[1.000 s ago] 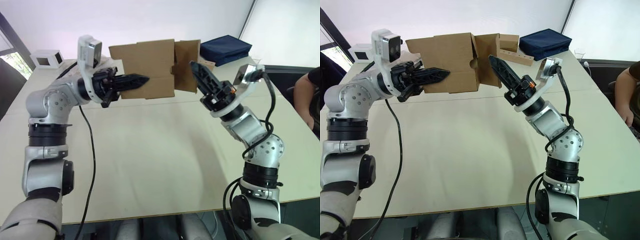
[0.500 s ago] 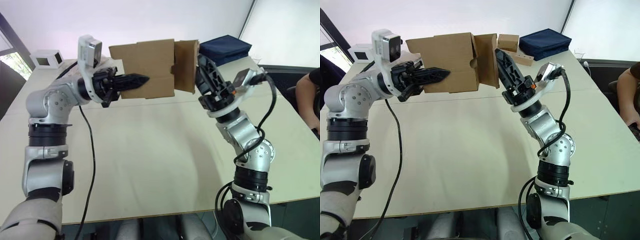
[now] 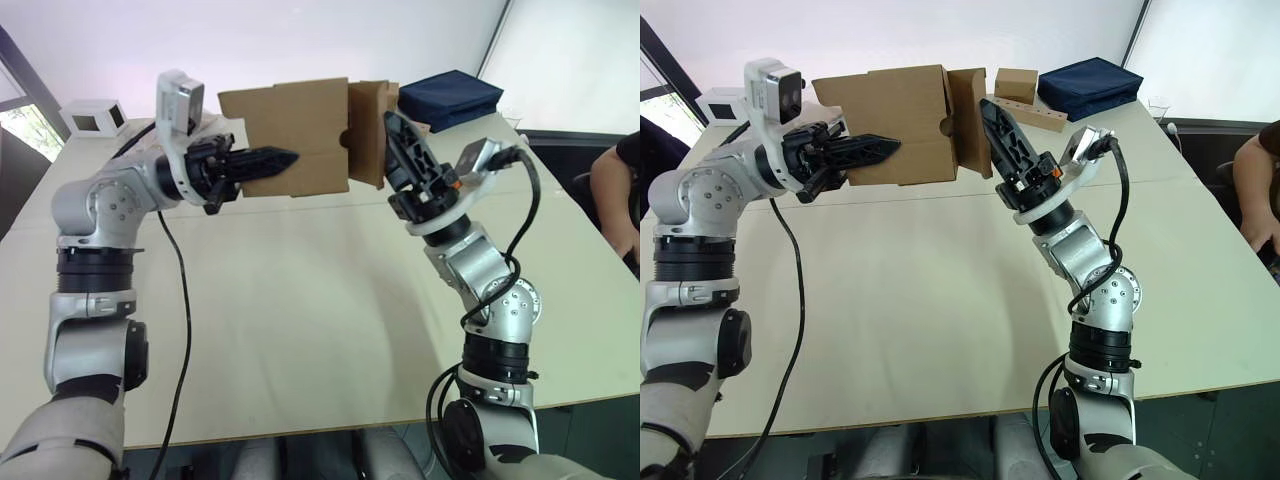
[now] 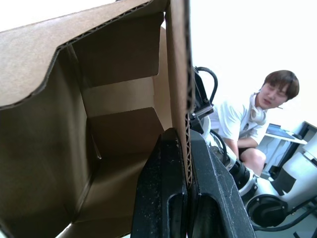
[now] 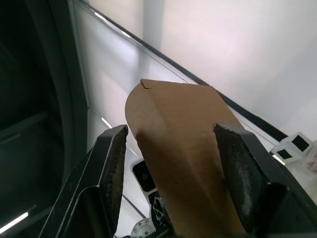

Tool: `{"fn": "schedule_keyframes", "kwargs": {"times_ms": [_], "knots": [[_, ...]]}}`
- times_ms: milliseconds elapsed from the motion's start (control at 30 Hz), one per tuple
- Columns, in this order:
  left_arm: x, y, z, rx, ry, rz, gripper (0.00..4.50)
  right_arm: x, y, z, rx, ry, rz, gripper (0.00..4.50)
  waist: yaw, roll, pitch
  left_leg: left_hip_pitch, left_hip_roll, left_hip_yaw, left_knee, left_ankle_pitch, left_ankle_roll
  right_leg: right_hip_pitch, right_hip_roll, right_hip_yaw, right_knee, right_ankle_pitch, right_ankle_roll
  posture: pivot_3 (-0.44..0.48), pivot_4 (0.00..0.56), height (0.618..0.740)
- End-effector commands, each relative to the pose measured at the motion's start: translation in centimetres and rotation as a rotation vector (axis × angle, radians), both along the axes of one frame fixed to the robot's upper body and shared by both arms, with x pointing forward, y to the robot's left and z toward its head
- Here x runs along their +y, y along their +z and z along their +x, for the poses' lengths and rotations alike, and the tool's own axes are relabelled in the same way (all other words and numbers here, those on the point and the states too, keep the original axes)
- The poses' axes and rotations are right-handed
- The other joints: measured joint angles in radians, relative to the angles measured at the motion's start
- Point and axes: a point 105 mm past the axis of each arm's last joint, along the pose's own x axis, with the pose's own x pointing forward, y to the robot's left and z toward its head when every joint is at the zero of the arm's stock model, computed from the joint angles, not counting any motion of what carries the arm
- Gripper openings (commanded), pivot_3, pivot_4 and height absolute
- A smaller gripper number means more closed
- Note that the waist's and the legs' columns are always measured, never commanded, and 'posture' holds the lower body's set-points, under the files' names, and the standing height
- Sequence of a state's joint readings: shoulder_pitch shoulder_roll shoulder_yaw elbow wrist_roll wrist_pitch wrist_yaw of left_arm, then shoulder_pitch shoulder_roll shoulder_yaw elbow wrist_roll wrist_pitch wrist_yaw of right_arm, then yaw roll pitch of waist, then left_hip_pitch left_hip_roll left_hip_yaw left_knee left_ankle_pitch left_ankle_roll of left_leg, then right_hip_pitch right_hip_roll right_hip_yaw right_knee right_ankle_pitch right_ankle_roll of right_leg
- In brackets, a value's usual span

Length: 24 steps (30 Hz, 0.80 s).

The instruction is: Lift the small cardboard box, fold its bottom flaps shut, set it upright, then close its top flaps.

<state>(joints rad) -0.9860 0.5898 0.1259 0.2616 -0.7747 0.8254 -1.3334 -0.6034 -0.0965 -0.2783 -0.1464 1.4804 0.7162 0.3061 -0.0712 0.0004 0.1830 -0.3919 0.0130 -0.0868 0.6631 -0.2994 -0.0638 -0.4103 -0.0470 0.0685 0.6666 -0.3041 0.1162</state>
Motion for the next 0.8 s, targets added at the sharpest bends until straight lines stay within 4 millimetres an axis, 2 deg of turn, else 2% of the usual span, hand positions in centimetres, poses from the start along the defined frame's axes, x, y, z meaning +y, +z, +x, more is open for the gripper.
{"fn": "schedule_keyframes", "kwargs": {"times_ms": [33, 500, 667, 800], "knots": [[0.0, 1.3, -0.5, -0.053, -0.009, -0.011, 0.0, 0.4, 0.6, -0.2, -0.026, -0.012, -0.003, 2.87, 0.0, 0.0, 0.0, 0.0, 0.0, 0.0, 0.0, 0.0, 0.0, 0.0, 0.0, 0.0, 0.0, 0.0, 0.0, 0.0, 0.15, 0.74], [-0.1, 1.1, -0.6, -0.052, -0.01, -0.01, 0.0, 0.8, 0.8, 0.6, -0.028, -0.098, -0.045, 2.87, 0.0, 0.0, 0.0, 0.0, 0.0, 0.0, 0.0, 0.0, 0.0, 0.0, 0.0, 0.0, 0.0, 0.0, 0.0, 0.0, 0.15, 0.74], [0.0, 1.1, -0.5, -0.048, -0.004, -0.01, 0.0, 1.4, 1.6, -1.3, -0.114, -0.022, -0.051, 2.87, 0.0, 0.0, 0.0, 0.0, 0.0, 0.0, 0.0, 0.0, 0.0, 0.0, 0.0, 0.0, 0.0, 0.0, 0.0, 0.0, 0.15, 0.74], [0.0, 1.0, -0.3, -0.046, 0.001, -0.01, 0.0, 2.1, 1.5, -2.2, -0.151, 0.015, -0.101, 2.87, 0.0, 0.0, 0.0, 0.0, 0.0, 0.0, 0.0, 0.0, 0.0, 0.0, 0.0, 0.0, 0.0, 0.0, 0.0, 0.0, 0.15, 0.74]]}}
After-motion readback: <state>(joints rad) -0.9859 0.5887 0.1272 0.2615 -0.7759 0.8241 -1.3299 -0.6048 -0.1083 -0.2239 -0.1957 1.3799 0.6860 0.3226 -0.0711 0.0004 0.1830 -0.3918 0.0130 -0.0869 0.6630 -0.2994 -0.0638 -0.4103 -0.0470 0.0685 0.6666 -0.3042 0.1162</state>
